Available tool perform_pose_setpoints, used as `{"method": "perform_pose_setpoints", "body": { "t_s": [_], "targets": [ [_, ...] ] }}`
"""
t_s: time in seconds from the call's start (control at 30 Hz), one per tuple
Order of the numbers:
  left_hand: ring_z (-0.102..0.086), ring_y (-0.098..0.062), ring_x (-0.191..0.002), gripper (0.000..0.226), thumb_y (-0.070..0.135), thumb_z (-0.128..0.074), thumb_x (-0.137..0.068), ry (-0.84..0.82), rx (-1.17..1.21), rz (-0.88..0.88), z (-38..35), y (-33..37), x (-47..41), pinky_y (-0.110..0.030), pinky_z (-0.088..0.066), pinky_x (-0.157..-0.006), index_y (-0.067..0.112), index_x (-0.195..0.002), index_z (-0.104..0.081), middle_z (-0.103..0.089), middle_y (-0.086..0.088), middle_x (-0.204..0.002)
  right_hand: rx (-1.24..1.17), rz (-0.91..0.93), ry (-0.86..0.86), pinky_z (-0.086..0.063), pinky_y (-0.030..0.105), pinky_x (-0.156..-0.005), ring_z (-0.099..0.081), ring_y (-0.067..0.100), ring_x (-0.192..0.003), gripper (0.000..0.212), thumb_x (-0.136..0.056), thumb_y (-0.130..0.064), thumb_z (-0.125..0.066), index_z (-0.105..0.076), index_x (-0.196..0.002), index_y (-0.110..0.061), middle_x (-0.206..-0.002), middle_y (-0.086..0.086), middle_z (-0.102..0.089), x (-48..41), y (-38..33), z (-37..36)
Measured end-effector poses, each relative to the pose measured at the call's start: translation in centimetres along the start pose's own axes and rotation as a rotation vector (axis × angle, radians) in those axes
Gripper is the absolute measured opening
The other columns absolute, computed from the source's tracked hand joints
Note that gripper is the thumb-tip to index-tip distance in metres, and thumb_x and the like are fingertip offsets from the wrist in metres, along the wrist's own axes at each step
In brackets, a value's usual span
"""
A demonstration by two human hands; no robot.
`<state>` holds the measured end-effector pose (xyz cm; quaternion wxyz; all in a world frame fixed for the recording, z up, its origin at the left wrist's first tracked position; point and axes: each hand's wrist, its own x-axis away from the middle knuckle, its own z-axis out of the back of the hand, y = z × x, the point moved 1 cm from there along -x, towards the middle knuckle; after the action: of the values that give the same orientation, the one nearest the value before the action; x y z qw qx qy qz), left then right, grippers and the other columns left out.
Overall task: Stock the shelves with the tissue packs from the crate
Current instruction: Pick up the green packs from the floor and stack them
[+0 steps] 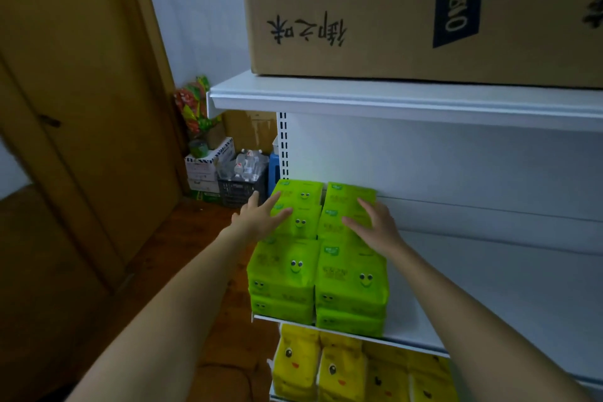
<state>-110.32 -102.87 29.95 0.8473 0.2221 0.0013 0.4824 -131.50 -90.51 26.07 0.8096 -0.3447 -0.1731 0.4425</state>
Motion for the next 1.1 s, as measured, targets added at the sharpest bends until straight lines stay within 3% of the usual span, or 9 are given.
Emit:
{"method": "perform_pose_setpoints", "body": {
  "t_s": [0.2, 0.37, 0.57, 0.77, 1.1],
  "targets": [
    [-0.005, -0.039, -0.144, 0.066, 0.066, -0.027, -0.090, -0.040, -0.101, -0.074, -0.2, 1.4, -3.3, -0.053, -0.010, -0.114, 0.041, -0.148, -0.008, 0.007, -0.013, -0.158, 0.172, 0.019, -0.056, -0.012, 0.035, -0.115, -0.009, 0.029, -0.144, 0.075, -0.082, -0.056, -0.057, -0.027, -0.145, -0.029, -0.156, 0.016, -0.007, -1.5, -0.6, -0.8],
    [-0.012, -0.042, -0.142, 0.070, 0.072, -0.027, -0.086, -0.067, -0.131, -0.033, -0.6, 1.3, -5.3, -0.052, -0.017, -0.113, 0.043, -0.147, -0.008, 0.006, -0.017, -0.157, 0.286, -0.027, -0.066, -0.008, 0.042, -0.116, 0.003, 0.029, -0.144, 0.077, -0.080, -0.065, -0.052, -0.023, -0.145, -0.036, -0.157, 0.007, -0.001, -1.4, 0.1, -1.8],
    [-0.025, -0.041, -0.138, 0.073, 0.070, -0.034, -0.084, -0.111, 0.038, -0.061, -1.2, 0.4, -6.8, -0.053, -0.027, -0.111, 0.039, -0.148, -0.015, -0.013, -0.023, -0.153, 0.256, -0.034, -0.064, -0.015, 0.045, -0.114, -0.004, 0.028, -0.144, 0.077, -0.078, -0.067, -0.052, -0.025, -0.144, -0.039, -0.158, 0.002, -0.002, -1.5, 0.6, -2.2],
    [-0.025, -0.039, -0.138, 0.071, 0.065, -0.042, -0.086, -0.063, 0.109, -0.147, -2.0, 0.8, -6.9, -0.050, -0.028, -0.112, 0.034, -0.146, -0.024, -0.015, -0.020, -0.152, 0.246, -0.028, -0.065, -0.016, 0.046, -0.114, -0.004, 0.027, -0.144, 0.076, -0.079, -0.065, -0.053, -0.025, -0.144, -0.039, -0.157, 0.002, -0.001, -1.7, 0.7, -2.3],
    [-0.018, -0.039, -0.141, 0.074, 0.064, -0.043, -0.086, -0.068, 0.091, -0.171, -2.9, 0.5, -6.6, -0.050, -0.024, -0.113, 0.030, -0.148, -0.021, -0.005, -0.019, -0.155, 0.273, -0.037, -0.073, -0.018, 0.045, -0.114, -0.005, 0.027, -0.144, 0.077, -0.079, -0.065, -0.053, -0.025, -0.144, -0.037, -0.157, 0.003, -0.001, -1.7, 0.3, -2.4]
  ]
}}
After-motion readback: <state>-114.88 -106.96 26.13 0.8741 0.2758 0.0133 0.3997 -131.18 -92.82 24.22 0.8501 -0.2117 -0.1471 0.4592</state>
